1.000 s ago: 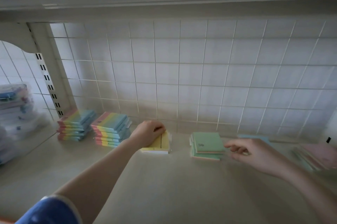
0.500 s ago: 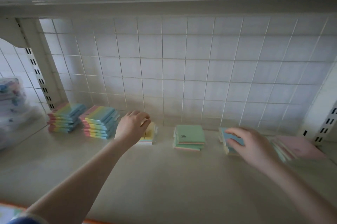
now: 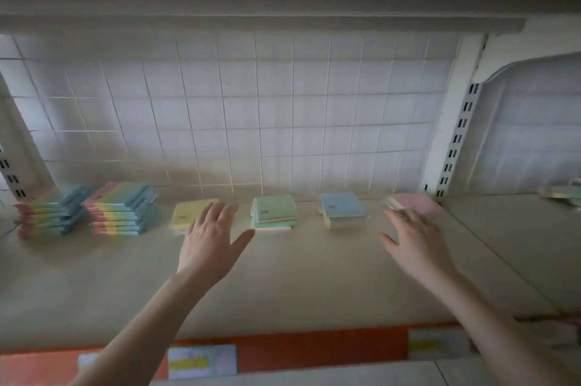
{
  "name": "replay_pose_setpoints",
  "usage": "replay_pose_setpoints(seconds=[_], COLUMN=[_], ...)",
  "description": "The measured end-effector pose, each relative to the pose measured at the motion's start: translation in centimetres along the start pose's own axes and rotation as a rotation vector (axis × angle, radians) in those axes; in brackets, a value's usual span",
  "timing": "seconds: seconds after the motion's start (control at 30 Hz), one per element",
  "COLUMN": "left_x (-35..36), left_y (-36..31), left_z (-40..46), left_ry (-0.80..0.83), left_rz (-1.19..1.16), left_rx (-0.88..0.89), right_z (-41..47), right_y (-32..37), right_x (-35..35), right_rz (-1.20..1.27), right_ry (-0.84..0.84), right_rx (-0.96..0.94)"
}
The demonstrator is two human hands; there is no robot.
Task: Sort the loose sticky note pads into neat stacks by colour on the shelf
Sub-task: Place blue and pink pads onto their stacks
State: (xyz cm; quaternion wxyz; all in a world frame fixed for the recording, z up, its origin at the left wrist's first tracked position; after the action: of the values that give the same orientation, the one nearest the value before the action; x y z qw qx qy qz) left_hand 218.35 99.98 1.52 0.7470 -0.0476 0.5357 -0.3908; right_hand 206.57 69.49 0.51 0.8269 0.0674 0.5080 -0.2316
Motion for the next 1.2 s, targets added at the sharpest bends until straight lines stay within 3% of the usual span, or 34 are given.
replay_pose_setpoints(seconds=[0.4,0.63,0.87,1.2], left_x=[5.9,13.9,22.8,31.3], left_y=[-11.5,-24.2,-38.1,-47.5], left_z=[-2.3,-2.6,-1.8,0.7], left_ry=[0.064,0.011,0.114,0.301], left_rz=[-0.057,-0.111,-0.147,-0.163], left_rx=[0.008,-0.016,0.017,0.111], right_z=[-4.1,-5.0,-5.7,-5.1], right_y=[-14.0,-29.3,-44.0,-51.8], right_x=[-0.2,1.1,2.1,3.7], right_rz=[-0.086,-0.046,-0.019,0.042], right_ry=[0.077,-0.034,-0.01,-0.044], right_rx=[0.142,0.118,0.226,0.258])
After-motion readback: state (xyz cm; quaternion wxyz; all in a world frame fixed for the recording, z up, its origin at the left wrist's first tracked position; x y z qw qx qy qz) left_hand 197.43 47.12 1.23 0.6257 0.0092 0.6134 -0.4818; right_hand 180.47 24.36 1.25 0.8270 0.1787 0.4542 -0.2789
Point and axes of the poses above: each hand's wrist, its own z-axis towards the middle knuckle, its own x-axis out of the palm, y = z × x, the point moved 5 cm from there along z, towards the middle knuckle, and after that the axes turned 15 degrees about -z, right-handed, at the moved point
